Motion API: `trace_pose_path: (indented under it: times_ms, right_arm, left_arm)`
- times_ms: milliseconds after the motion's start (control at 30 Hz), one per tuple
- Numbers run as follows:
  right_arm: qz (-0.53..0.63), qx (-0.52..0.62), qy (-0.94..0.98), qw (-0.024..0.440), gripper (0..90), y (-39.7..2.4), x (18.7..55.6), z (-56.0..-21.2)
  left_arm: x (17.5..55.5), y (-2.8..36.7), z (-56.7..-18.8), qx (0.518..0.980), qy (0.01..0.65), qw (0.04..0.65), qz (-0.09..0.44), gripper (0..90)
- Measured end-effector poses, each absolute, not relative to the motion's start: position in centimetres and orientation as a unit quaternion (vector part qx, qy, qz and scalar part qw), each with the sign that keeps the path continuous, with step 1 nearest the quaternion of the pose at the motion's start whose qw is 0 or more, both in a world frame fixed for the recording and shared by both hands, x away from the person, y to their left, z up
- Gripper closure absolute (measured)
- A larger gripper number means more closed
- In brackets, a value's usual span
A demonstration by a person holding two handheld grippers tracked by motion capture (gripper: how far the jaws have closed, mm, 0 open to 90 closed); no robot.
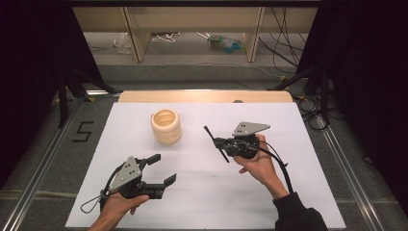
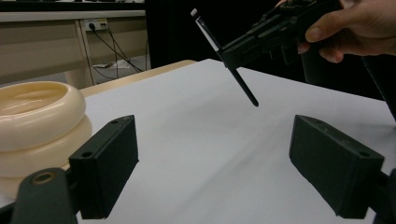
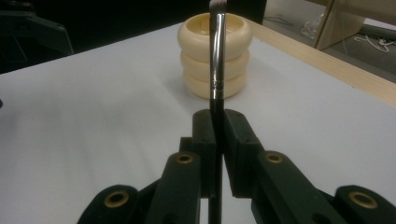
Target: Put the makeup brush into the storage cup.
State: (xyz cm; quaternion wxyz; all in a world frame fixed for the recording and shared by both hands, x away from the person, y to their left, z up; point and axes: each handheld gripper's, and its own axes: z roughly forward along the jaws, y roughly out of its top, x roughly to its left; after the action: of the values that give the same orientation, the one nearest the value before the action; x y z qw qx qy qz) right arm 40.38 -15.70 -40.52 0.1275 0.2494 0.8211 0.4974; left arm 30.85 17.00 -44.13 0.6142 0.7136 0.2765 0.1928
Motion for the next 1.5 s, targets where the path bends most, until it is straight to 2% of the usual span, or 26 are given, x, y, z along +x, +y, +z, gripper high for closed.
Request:
trace_pose_path:
  times_ms: [533,867,1100,1500]
  right_arm:
    - [0.525,0.217,0.817,0.099,83.9,-13.5,38.8,-40.0]
    - [0.534,0.196,0.817,0.097,83.9,-12.1,37.9,-39.9]
    - [0.542,0.193,0.814,0.083,83.9,-11.6,37.6,-39.8]
    - [0.547,0.181,0.812,0.086,83.9,-11.0,37.4,-39.8]
  left_arm:
    - [32.6,12.9,-44.6,0.721,0.278,0.613,0.165,15.9]
    - [32.9,12.1,-45.0,0.726,0.273,0.61,0.162,16.7]
    - [33.0,11.8,-45.2,0.725,0.273,0.613,0.156,24.6]
    - [33.5,11.6,-45.4,0.719,0.285,0.62,0.129,32.7]
